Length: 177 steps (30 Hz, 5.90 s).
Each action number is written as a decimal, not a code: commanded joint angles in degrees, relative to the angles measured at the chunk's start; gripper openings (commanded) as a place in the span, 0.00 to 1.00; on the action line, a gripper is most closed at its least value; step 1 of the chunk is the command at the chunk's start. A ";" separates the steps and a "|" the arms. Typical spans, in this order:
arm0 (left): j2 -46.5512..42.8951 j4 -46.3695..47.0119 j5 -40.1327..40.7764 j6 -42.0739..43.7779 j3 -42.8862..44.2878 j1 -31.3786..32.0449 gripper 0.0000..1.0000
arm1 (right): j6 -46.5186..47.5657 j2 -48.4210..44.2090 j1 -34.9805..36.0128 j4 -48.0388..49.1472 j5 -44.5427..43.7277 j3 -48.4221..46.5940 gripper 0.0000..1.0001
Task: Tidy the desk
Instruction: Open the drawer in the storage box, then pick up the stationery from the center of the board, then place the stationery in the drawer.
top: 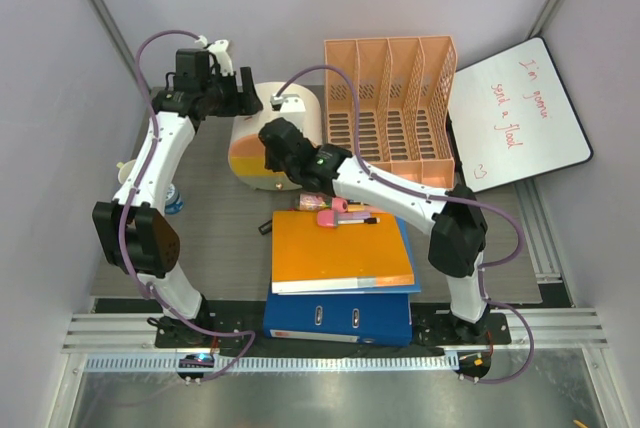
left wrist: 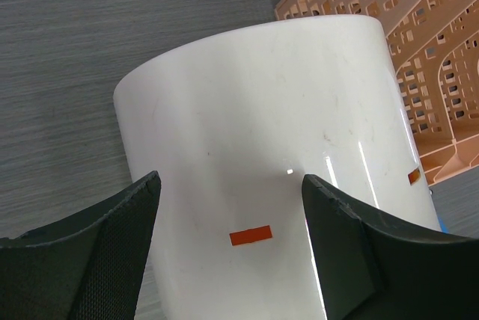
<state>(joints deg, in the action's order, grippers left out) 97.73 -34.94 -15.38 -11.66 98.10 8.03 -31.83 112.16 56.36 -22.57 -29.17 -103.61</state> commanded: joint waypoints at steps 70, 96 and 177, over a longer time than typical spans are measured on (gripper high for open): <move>-1.49 -6.89 -2.20 -1.61 9.30 0.67 0.77 | -8.16 -38.25 1.47 -9.78 -1.43 41.99 0.69; 2.37 -7.16 0.52 -1.09 9.03 5.50 0.76 | -1.74 -25.59 -0.72 13.15 7.02 51.93 0.73; -0.88 -9.18 0.52 1.20 5.08 5.50 0.76 | 10.66 -15.92 -0.90 -0.02 4.38 9.04 0.13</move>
<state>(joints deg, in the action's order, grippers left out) 96.38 -46.11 -14.52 -11.09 102.91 13.74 -20.27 99.85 55.40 -22.85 -25.87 -95.22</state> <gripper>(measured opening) 0.757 0.597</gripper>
